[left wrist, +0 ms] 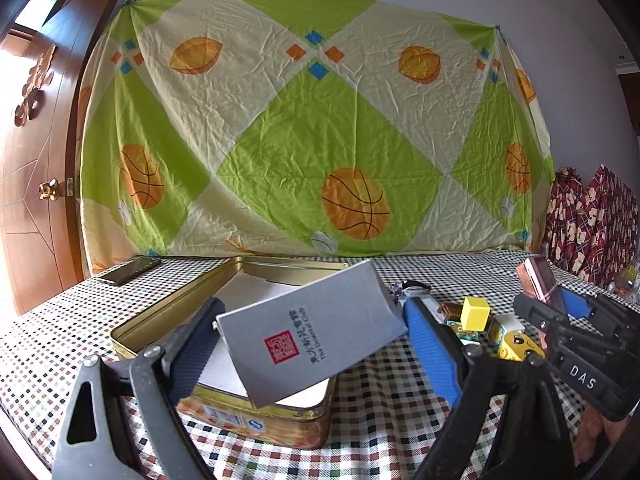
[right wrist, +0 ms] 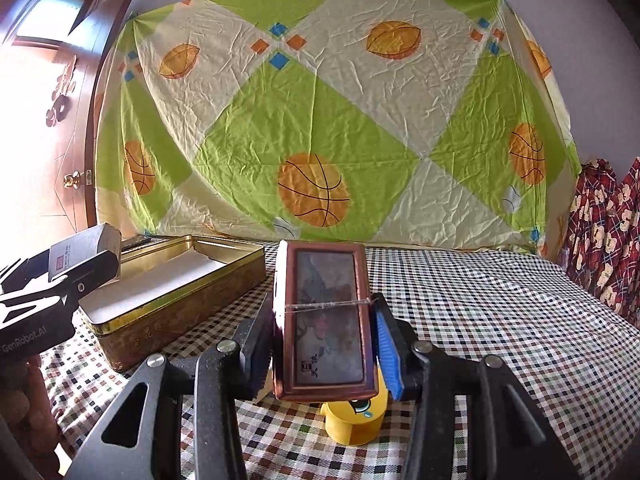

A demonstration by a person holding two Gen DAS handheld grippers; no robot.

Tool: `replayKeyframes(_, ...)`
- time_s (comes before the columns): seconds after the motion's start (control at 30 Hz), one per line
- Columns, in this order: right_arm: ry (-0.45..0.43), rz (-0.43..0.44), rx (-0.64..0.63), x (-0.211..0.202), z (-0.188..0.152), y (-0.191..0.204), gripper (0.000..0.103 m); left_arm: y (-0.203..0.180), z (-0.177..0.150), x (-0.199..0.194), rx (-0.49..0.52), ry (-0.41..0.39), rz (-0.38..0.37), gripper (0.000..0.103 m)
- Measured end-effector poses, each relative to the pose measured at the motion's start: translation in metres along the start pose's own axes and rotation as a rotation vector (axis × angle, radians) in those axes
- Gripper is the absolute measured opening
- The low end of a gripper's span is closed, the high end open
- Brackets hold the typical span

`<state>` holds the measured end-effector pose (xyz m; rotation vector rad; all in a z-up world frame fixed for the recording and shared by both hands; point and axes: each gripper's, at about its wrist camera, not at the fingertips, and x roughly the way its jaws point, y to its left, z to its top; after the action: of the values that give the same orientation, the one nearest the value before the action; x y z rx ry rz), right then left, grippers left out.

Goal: Organize rigid objects
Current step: 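Carry the white box and the picture frame toward the gold tin with both tools, then release the white box into the tin with the left tool while the right tool sets the frame inside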

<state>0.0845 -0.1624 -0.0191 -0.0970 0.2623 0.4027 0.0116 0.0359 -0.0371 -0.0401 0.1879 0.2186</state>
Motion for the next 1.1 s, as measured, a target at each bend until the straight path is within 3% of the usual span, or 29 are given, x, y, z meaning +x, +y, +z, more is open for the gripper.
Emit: replayKeyframes(1.1, 0.024, 0.145, -0.063, 0.012, 0.008, 0.07, 0.047, 0.049, -0.001, 0.003, -0.049, 0.024, 0.089, 0.091)
